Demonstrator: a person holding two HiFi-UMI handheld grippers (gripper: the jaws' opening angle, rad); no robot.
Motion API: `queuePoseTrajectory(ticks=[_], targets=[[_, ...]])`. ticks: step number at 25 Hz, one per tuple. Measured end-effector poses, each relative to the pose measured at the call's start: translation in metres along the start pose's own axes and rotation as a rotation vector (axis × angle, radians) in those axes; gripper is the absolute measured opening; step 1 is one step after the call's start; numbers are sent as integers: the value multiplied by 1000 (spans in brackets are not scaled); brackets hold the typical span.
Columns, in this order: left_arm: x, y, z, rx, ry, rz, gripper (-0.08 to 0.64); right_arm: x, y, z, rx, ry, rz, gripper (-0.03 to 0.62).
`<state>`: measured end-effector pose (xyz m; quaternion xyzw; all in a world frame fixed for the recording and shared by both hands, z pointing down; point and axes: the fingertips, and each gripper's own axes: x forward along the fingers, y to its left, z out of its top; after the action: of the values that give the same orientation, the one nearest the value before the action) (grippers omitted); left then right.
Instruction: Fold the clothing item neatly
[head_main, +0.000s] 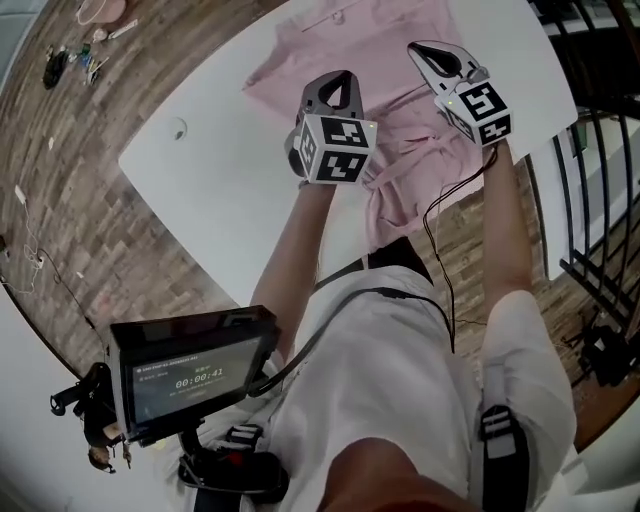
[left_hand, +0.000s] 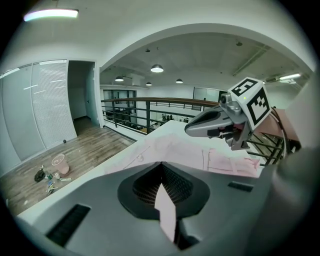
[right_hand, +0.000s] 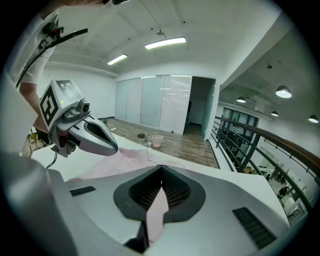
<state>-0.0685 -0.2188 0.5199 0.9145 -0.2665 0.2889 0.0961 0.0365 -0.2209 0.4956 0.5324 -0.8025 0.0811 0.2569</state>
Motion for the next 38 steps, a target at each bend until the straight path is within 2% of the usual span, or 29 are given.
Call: queuePoseTrajectory(ticks=[6,10,15,19,23,28,33,38], targets=[[19,40,5,-31,19,35,3,29,-26,17,-5,-44,14,4],[36,64,0,-55,33,70,5,52,-40,14,-8,-46,16,4],[53,79,-16,-92,50,60,71,79,-54,1,-3,-13,32,4],[59,89,-23,-70,81,73,100,95,-64,-11,-9,24,44,4],[56,111,-22,-43,87,123,100,111,-73,-18,-14,50,51,5],[56,143,-28,-77,105,166,100,131,-85,-15,-15,52,57,5],[57,155,-33,-105,124,178,99,144,-112,-16,-21,67,49,5],[65,166,-44,-130,136,174,99,165,-121,-34,-42,143,109,73]])
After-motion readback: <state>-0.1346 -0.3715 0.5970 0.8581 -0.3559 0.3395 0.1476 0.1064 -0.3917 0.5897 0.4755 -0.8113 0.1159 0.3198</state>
